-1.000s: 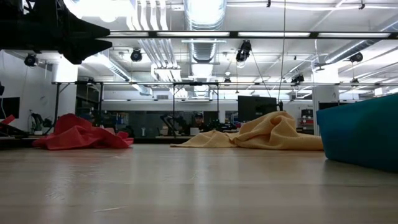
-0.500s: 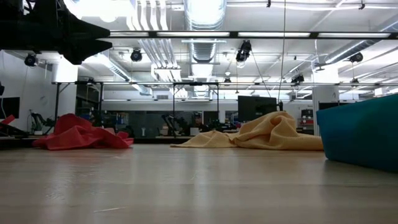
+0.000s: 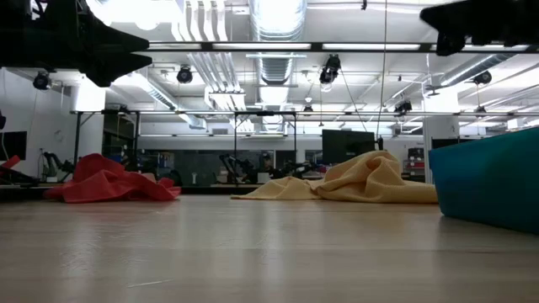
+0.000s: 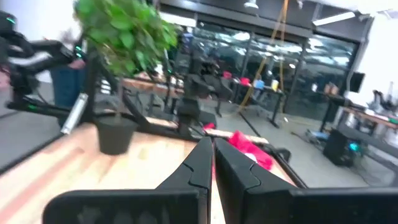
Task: Pick and placing Produce into tupperware
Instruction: Return to Home Position
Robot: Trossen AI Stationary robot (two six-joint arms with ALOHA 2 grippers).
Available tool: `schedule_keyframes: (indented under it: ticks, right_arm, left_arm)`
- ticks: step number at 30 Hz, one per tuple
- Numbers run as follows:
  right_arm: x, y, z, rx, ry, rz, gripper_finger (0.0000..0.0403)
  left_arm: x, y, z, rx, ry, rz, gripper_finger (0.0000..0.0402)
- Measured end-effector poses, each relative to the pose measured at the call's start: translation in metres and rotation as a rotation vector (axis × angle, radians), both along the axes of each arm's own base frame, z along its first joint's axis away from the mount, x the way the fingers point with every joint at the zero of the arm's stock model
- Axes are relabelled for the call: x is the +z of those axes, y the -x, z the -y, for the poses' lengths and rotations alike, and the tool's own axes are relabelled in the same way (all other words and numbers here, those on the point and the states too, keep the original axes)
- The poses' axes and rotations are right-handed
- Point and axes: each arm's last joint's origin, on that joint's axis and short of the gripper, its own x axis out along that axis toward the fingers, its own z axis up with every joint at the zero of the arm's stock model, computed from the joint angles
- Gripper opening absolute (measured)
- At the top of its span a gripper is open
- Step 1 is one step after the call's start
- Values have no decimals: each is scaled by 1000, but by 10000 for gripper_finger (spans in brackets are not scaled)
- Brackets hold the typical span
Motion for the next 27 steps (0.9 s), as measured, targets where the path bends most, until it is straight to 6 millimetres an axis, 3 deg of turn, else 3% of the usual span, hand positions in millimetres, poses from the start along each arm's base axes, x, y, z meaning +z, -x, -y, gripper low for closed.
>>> schedule_keyframes:
  ticks: [11, 27]
  right_arm:
    - [-4, 3, 29, -1, -75, -51, 8]
    - [-33, 15, 16, -57, -116, -56, 8]
  left_arm:
    - [0, 0, 0, 9, -23, -8, 288]
    - [-3, 0, 0, 7, 7, -25, 288]
